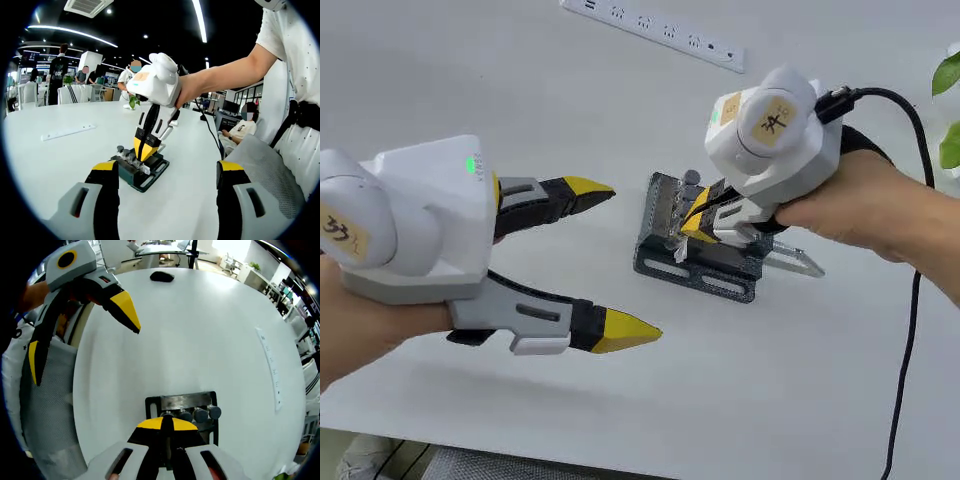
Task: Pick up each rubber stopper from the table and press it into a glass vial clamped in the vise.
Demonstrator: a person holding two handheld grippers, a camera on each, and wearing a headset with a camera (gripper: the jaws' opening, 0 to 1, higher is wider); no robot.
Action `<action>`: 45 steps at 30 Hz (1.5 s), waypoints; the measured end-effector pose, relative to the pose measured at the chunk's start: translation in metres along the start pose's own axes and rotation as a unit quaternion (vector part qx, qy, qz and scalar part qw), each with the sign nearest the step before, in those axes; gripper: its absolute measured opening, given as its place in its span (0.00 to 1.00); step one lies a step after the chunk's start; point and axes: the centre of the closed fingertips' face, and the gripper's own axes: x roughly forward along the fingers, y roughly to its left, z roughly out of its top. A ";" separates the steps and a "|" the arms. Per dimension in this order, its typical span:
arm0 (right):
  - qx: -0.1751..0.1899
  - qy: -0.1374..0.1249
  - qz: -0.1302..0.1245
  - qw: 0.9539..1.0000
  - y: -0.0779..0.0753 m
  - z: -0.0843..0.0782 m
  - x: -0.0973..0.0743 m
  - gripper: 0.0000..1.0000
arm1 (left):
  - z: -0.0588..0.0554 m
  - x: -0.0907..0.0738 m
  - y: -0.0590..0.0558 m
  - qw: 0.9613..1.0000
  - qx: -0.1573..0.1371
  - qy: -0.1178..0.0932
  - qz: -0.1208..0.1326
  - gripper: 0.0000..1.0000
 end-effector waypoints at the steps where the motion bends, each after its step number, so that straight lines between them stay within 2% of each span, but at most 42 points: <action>1: -0.001 0.001 0.000 1.000 -0.001 -0.001 0.001 0.00 | 0.000 0.000 0.000 1.000 0.001 0.000 -0.001 0.79; 13: -0.017 0.008 -0.009 1.000 0.001 0.002 0.001 0.00 | -0.001 0.002 -0.001 1.000 0.000 0.001 -0.002 0.78; 22: 0.017 -0.023 -0.001 1.000 -0.002 -0.003 -0.001 0.00 | -0.002 -0.004 0.002 1.000 -0.002 0.006 0.007 0.78; 24: 0.033 -0.038 0.004 0.999 -0.003 -0.003 -0.001 0.00 | -0.001 -0.004 0.002 1.000 0.001 0.006 0.006 0.78; 25: 0.030 -0.043 0.005 0.999 -0.002 -0.003 -0.002 0.00 | -0.001 -0.004 0.002 1.000 0.000 0.007 0.006 0.78; 27: 0.062 -0.060 0.006 0.996 0.000 -0.003 -0.002 0.00 | -0.002 -0.004 0.002 1.000 0.001 0.008 0.006 0.78; 34: 0.060 -0.065 0.004 0.996 0.001 -0.004 -0.003 0.00 | -0.002 -0.001 -0.001 1.000 0.005 0.014 0.001 0.78; 37: 0.060 -0.070 -0.005 0.996 -0.002 -0.003 -0.007 0.00 | -0.001 -0.001 -0.001 1.000 0.005 0.014 0.001 0.78; 41: 0.064 -0.065 -0.005 0.996 -0.004 -0.011 -0.008 0.00 | -0.002 -0.001 -0.002 1.000 0.005 0.018 -0.001 0.78; 45: 0.063 -0.068 -0.004 0.996 -0.001 -0.010 -0.007 0.00 | -0.002 -0.001 -0.002 1.000 0.006 0.019 -0.001 0.78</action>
